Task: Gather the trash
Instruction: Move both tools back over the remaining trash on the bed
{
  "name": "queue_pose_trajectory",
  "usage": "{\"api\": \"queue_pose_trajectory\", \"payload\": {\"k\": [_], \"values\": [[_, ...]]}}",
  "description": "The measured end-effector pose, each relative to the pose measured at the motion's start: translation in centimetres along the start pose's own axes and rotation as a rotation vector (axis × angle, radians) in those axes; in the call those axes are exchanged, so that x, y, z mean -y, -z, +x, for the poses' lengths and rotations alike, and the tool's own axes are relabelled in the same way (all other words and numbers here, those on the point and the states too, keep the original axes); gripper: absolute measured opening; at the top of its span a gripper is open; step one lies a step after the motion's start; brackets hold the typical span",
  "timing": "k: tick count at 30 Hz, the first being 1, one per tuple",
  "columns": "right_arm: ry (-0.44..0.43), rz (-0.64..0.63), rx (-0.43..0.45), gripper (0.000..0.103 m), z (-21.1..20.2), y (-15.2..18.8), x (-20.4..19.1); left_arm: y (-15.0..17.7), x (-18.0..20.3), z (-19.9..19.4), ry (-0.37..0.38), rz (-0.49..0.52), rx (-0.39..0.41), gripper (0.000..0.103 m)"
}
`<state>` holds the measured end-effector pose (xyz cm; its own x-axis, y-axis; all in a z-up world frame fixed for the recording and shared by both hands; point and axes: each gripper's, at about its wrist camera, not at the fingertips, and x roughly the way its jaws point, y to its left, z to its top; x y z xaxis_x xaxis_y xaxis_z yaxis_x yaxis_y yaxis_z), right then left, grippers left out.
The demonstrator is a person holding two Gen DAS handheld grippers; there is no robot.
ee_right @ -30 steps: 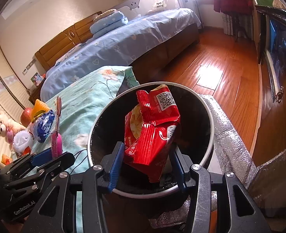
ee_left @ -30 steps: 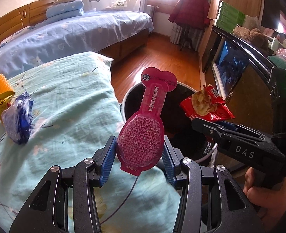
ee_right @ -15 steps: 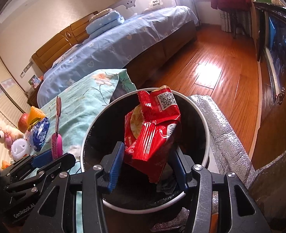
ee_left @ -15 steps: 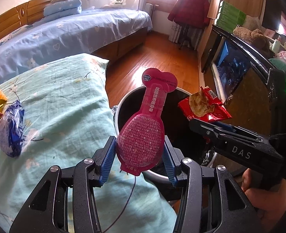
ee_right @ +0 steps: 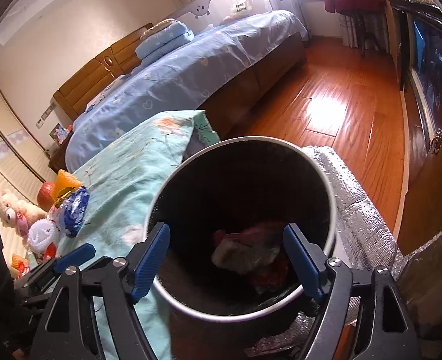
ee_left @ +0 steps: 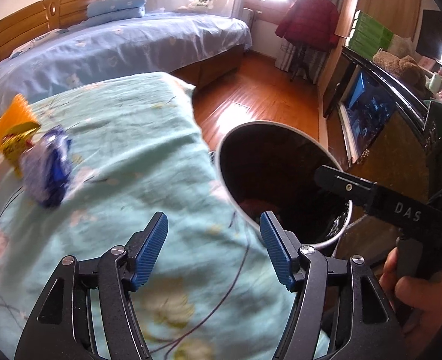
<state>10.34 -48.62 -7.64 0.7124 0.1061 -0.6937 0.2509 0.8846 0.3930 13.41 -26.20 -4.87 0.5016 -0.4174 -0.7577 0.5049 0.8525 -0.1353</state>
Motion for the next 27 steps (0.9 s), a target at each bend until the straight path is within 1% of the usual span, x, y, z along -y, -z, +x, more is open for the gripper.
{"api": "queue_pose_trajectory", "payload": {"k": [3,6,9,14,21,27], "values": [[-0.019,-0.011,0.002,0.084,-0.4,0.6,-1.1,1.1,-1.2,-0.9,-0.016,-0.016,0.005,0.069],[-0.034,-0.03,0.008,0.086,-0.7,1.1,-2.5,2.1,-2.6,-1.7,-0.034,-0.035,0.007,0.07],[-0.055,-0.043,0.009,0.086,-1.0,1.7,-4.0,3.2,-4.3,-2.9,-0.044,-0.076,0.017,0.07],[-0.082,-0.09,0.011,0.087,-1.0,2.9,-6.9,4.9,-6.8,-4.8,-0.082,-0.123,0.037,0.071],[-0.122,-0.156,-0.014,0.087,0.0,4.4,-11.1,7.0,-10.1,-6.9,-0.132,-0.181,0.056,0.071],[-0.152,-0.208,-0.045,0.087,1.1,5.9,-14.3,8.9,-13.7,-8.2,-0.166,-0.258,0.061,0.071]]}}
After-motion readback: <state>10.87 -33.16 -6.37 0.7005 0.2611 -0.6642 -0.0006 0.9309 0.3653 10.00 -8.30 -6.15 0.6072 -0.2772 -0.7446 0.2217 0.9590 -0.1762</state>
